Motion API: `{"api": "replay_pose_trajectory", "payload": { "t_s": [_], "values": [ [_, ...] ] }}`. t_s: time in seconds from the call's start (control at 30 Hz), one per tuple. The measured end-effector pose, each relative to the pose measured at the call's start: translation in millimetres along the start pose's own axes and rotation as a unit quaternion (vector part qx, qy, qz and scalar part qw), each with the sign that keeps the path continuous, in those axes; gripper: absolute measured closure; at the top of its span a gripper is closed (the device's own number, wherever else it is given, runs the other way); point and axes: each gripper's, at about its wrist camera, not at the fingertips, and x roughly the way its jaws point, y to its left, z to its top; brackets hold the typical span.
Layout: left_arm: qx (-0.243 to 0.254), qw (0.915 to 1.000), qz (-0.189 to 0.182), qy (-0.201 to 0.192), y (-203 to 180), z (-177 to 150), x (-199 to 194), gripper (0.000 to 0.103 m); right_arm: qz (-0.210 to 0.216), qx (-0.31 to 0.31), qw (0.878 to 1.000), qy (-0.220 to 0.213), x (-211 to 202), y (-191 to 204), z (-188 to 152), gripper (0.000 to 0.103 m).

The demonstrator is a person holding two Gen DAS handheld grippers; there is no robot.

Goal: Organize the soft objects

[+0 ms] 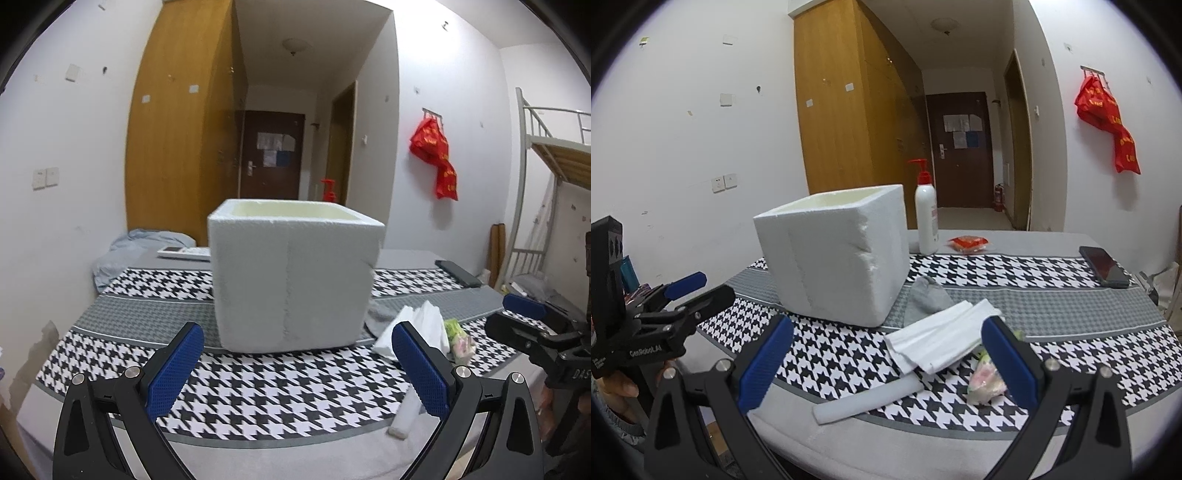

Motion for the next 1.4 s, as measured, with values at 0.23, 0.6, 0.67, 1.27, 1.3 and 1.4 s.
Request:
{"api": "replay_pose_trajectory", "payload": {
  "t_s": [0.23,0.6,0.67,1.27,1.3,1.4],
  "values": [
    [0.018,0.9989,-0.042,0.01,-17.3,-0.9,12.1,0.001,-0.034,0.016,0.999,0.001,-8.4,-20.5,-4.2,0.0],
    [0.05,0.9921,-0.105,0.048,-43.9,-14.7,30.9,0.001,-0.086,0.041,0.995,0.017,-17.3,-47.6,-17.3,0.0],
    [0.057,0.9903,-0.115,0.055,-48.7,-17.9,33.6,0.001,-0.09,0.043,0.995,0.02,-17.1,-49.2,-18.9,0.0],
    [0.102,0.9697,-0.175,0.137,-76.5,-42.5,65.0,0.001,-0.109,0.052,0.991,0.063,3.6,-65.0,-35.0,0.0],
    [0.104,0.9688,-0.176,0.14,-77.4,-43.5,66.3,0.001,-0.109,0.053,0.991,0.065,4.6,-66.0,-35.7,0.0],
    [0.112,0.9663,-0.178,0.148,-79.8,-46.9,69.2,0.001,-0.109,0.055,0.99,0.068,6.2,-68.1,-36.8,0.0]
  ]
}}
